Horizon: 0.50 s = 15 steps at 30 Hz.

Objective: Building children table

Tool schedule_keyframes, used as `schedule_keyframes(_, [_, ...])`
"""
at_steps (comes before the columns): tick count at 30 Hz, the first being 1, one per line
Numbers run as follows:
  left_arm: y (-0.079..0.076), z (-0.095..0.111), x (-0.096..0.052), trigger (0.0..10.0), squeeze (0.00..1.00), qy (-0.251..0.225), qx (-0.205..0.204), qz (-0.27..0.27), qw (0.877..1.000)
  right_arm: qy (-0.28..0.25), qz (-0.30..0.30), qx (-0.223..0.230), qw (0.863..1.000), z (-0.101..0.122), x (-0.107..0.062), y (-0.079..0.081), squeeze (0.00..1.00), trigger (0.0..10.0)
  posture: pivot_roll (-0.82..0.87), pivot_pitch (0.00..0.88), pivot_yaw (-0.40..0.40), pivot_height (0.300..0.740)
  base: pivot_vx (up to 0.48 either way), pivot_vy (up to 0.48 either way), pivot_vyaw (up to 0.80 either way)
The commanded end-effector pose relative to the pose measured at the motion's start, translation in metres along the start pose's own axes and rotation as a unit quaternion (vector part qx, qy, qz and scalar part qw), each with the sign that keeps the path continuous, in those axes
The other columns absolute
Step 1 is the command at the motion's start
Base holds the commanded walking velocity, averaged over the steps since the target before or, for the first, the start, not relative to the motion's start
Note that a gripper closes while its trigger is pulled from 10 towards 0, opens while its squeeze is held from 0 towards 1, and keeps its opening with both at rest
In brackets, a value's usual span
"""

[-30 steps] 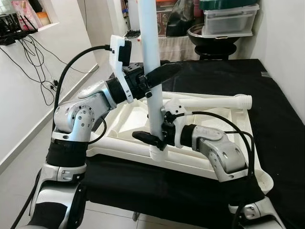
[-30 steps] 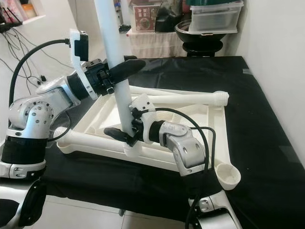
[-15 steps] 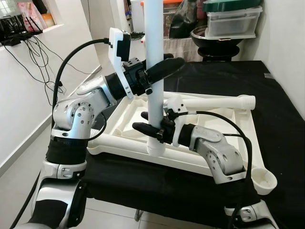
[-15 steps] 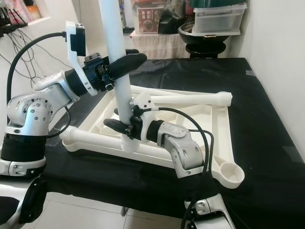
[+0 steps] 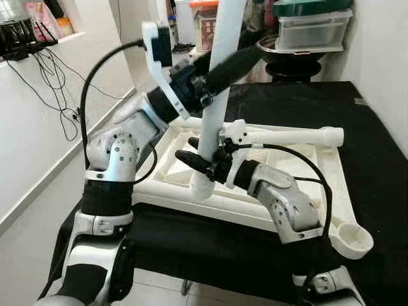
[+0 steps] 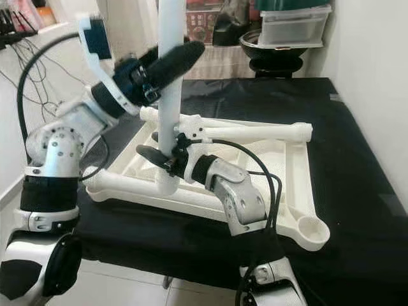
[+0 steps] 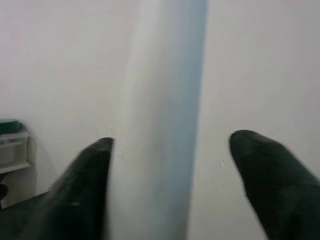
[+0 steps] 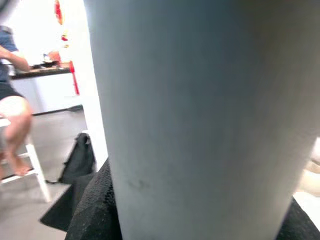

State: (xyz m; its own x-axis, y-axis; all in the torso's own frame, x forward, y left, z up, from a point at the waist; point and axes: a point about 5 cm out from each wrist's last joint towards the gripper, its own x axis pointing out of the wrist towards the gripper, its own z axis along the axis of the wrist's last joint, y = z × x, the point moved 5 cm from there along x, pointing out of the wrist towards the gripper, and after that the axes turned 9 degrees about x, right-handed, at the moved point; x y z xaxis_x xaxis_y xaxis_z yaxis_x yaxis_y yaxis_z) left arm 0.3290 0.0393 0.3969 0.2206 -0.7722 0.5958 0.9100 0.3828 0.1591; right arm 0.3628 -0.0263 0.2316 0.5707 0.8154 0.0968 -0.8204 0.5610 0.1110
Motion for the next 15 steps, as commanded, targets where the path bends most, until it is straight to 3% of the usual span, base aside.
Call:
schedule_keyframes(1, [0.008, 0.009, -0.010, 10.0, 1.00, -0.018, 0.007, 0.030, 0.999, -0.009, -0.012, 0.004, 1.000, 0.005, 0.005, -0.001, 0.00, 0.0, -0.13, 0.034, 0.085, 0.740, 0.000, 0.000, 0.00])
schedule_keyframes(2, [0.008, 0.009, -0.010, 10.0, 1.00, -0.018, 0.007, 0.030, 0.999, -0.009, -0.012, 0.004, 1.000, 0.005, 0.005, -0.001, 0.00, 0.0, -0.13, 0.034, 0.085, 0.740, 0.000, 0.000, 0.00])
schedule_keyframes(6, [0.034, 0.020, -0.047, 10.0, 1.00, -0.020, 0.029, 0.122, 0.992, -0.033, -0.069, 0.025, 0.997, 0.011, -0.008, -0.024, 0.00, 0.0, -0.11, 0.049, 0.073, 0.740, 0.000, 0.000, 0.00])
schedule_keyframes(10, [0.042, 0.027, -0.065, 10.0, 1.00, -0.019, 0.051, 0.162, 0.985, -0.041, -0.094, 0.032, 0.994, 0.012, -0.016, -0.035, 0.00, 0.0, -0.11, 0.055, 0.065, 0.740, 0.000, 0.000, 0.00])
schedule_keyframes(13, [0.051, 0.037, -0.084, 10.0, 1.00, -0.022, 0.071, 0.209, 0.975, -0.054, -0.115, 0.038, 0.991, 0.017, -0.023, -0.044, 0.00, 0.0, -0.11, 0.060, 0.060, 0.740, 0.000, 0.000, 0.00])
schedule_keyframes(14, [0.051, 0.037, -0.084, 10.0, 1.00, -0.022, 0.071, 0.209, 0.975, -0.054, -0.115, 0.038, 0.991, 0.017, -0.023, -0.044, 0.00, 0.0, -0.11, 0.060, 0.060, 0.740, 0.000, 0.000, 0.00])
schedule_keyframes(15, [0.059, 0.044, -0.094, 10.0, 1.00, -0.026, 0.081, 0.242, 0.967, -0.058, -0.124, 0.040, 0.990, 0.020, -0.026, -0.048, 0.00, 0.0, -0.11, 0.060, 0.059, 0.740, 0.000, 0.000, 0.00])
